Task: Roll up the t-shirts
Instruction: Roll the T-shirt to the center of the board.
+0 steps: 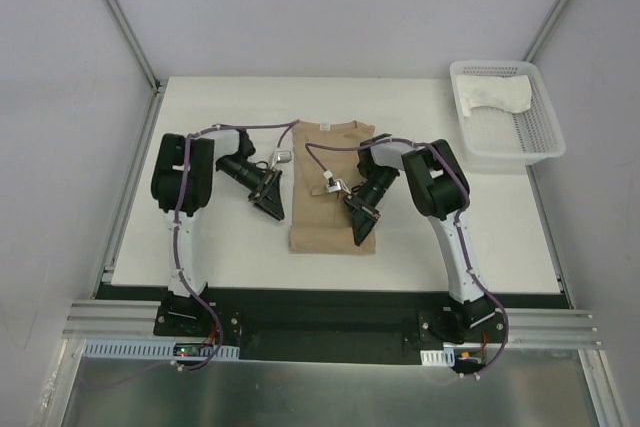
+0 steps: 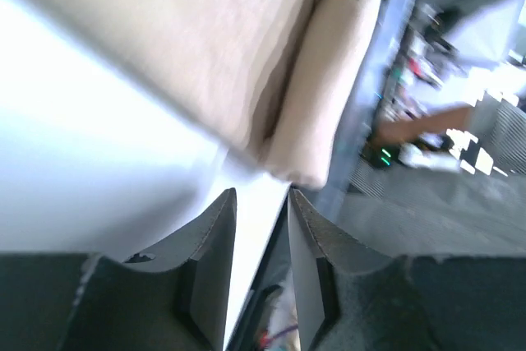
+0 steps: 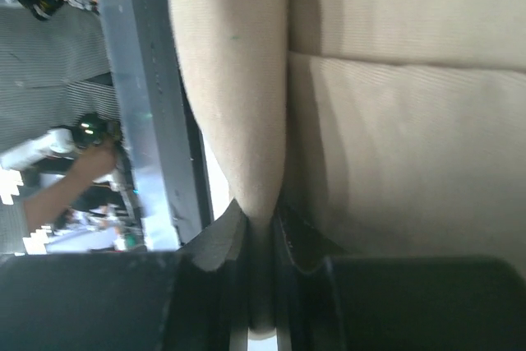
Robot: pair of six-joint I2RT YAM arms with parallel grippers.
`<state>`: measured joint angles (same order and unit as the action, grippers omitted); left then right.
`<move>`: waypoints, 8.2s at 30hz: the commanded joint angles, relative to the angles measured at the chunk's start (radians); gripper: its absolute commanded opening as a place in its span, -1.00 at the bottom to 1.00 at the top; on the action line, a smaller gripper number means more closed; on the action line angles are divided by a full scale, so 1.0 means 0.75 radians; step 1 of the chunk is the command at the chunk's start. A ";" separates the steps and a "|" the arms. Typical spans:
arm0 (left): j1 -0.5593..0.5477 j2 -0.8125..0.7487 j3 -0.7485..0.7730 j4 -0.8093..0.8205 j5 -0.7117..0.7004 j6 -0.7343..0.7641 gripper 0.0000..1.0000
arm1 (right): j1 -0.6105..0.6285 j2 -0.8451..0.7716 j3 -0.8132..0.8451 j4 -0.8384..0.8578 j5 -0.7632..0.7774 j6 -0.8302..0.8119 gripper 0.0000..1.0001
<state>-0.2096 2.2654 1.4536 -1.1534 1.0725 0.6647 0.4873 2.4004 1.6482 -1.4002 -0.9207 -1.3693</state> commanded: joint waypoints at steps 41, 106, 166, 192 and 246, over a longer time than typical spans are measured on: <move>-0.813 -1.178 -1.073 1.403 -0.958 0.404 0.15 | -0.018 0.176 0.148 -0.344 0.146 0.214 -0.82; -0.559 -0.652 -0.401 0.460 -0.387 0.406 -0.88 | -0.415 -1.709 -0.976 1.550 0.469 0.615 0.92; -0.326 0.076 0.172 -0.485 0.125 0.542 -0.80 | 0.029 -0.554 -0.467 -0.059 0.109 -0.162 -0.75; -0.207 0.193 0.259 -0.409 0.067 0.382 -0.89 | -0.075 -0.022 0.093 -0.346 0.093 -0.058 -0.73; -0.741 -0.722 -0.738 1.023 -1.038 0.413 -0.86 | -0.586 -1.205 -0.412 1.058 0.382 0.858 0.93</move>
<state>-0.7662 1.6436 0.9092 -0.2478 0.2535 1.0035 0.1028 2.1040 1.7420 -1.2102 -0.9493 -1.0550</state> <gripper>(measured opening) 0.137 0.961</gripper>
